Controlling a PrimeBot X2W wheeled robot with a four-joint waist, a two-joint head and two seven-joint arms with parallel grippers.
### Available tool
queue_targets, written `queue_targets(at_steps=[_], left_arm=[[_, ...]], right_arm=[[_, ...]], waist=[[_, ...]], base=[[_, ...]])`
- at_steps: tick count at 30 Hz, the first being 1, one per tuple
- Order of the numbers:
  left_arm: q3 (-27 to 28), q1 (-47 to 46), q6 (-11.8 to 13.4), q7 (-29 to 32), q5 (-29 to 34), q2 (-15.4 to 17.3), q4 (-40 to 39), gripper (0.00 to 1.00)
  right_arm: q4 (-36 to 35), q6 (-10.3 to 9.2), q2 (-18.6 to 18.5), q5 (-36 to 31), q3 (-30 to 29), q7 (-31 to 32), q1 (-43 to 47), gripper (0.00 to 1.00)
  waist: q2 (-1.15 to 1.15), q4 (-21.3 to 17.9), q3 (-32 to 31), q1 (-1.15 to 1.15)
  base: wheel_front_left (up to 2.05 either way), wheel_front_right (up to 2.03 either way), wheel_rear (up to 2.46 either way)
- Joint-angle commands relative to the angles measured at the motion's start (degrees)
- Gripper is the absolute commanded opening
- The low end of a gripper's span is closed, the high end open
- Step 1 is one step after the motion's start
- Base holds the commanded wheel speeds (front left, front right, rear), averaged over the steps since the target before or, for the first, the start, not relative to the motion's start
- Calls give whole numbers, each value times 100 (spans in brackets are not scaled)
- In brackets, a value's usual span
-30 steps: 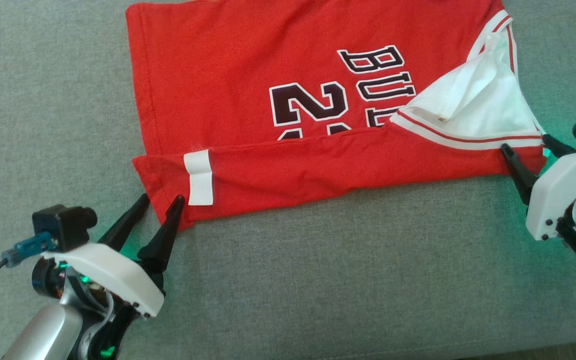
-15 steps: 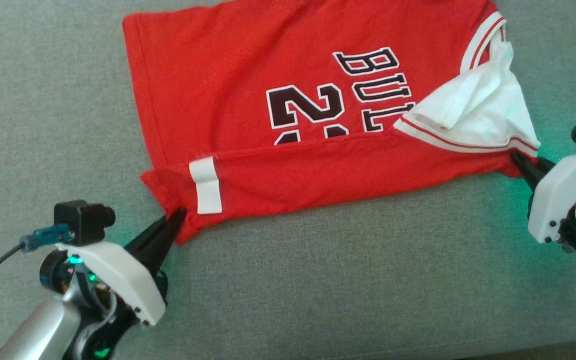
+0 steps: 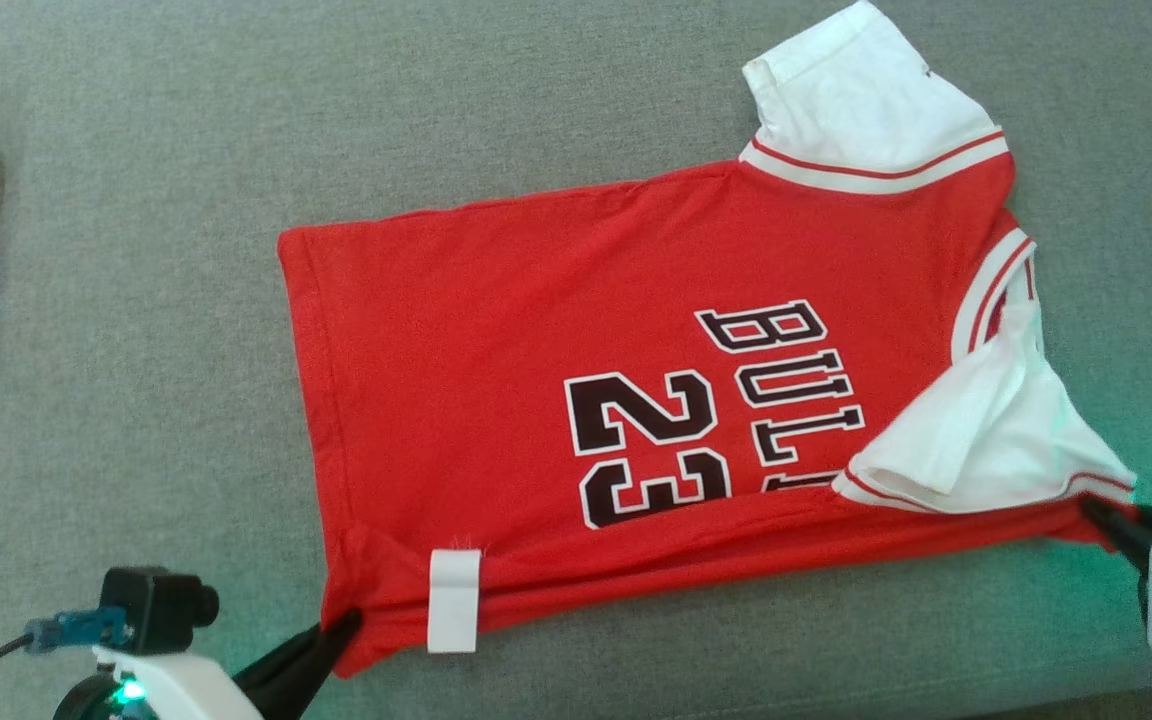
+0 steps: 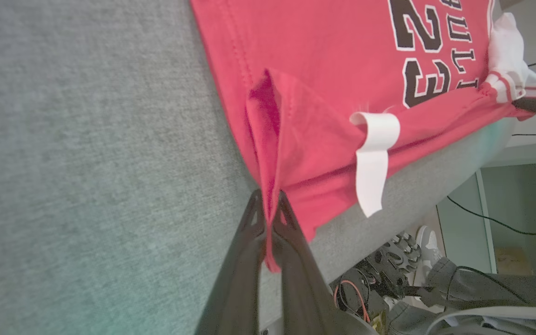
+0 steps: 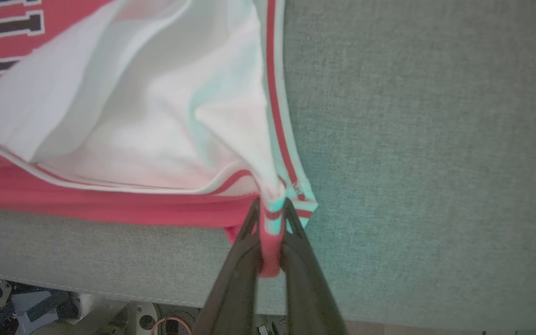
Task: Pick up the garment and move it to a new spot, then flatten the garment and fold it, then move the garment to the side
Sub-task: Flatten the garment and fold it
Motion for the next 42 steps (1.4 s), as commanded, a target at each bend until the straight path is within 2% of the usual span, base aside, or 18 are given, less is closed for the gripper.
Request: queue_targets(at_steps=[1,2,3,4,5,6,7,12,16,18,21,24,27,31,36,42], left_arm=[[271,-157,58,-83,38,142,-131,0],[236,-161,72,-117,78,93,-98,0],[194,-182,77,-148,107,26,-66,0],[163,-219,94,-190,134,-56,-41,7],[147,-260,122,-241,177,-126,-13,47],[131,-291,144,-284,233,-167,15,94],[113,-314,152,-318,286,-191,29,100],[306,-304,296,-463,496,-14,-191,100],[810,-710,470,-509,561,231,-462,100],[973,-1225,536,-501,629,213,-395,100],[913,-2179,548,-499,814,-35,-3,100],[570,-2991,480,-487,1070,-420,569,100],[256,-3533,362,-521,1203,-818,1142,100],[-51,-3916,160,-582,1302,-1154,1667,100],[-210,-4134,-43,-630,1282,-1339,1964,100],[-317,-4231,-172,-598,1237,-1420,2043,100]], right_arm=[[-202,39,-262,-11,-37,6,-10,40],[-203,39,-268,-23,17,-10,38,85],[-194,39,-265,-38,54,-43,64,100],[-190,39,-260,-60,78,-98,66,100],[-201,39,-263,-71,108,-161,62,100],[-217,39,-263,-48,131,-193,61,100],[-253,39,-269,-12,127,-221,55,100],[-802,39,-374,198,-190,-370,-248,100],[-1080,39,-382,97,-255,-396,-1286,100],[-950,39,-336,-131,-118,-362,-2001,100],[-358,39,-162,-573,254,-367,-3125,100],[489,39,56,-1006,678,-510,-4022,100],[1338,39,323,-1301,893,-727,-4604,100],[2274,39,506,-1637,1045,-1075,-5063,100],[2993,39,527,-1826,1082,-1338,-5419,100],[3391,39,506,-1891,1137,-1470,-5656,100]], waist=[[0,2,14,1],[0,5,24,1],[0,8,30,1],[0,11,32,1],[0,15,32,1],[0,16,30,1],[0,15,29,1],[0,-20,119,1],[0,51,493,1],[0,147,750,1],[0,340,1060,1],[0,531,1203,1],[0,697,1259,1],[0,834,1270,1],[0,885,1303,1],[0,871,1351,1]], base=[[0,0,0],[0,0,0],[0,0,0],[0,0,0],[0,0,0],[0,0,0],[0,0,0],[0,0,0],[0,0,0],[0,0,0],[0,0,0],[0,0,0],[0,0,0],[0,0,0],[0,0,0],[0,0,0]])
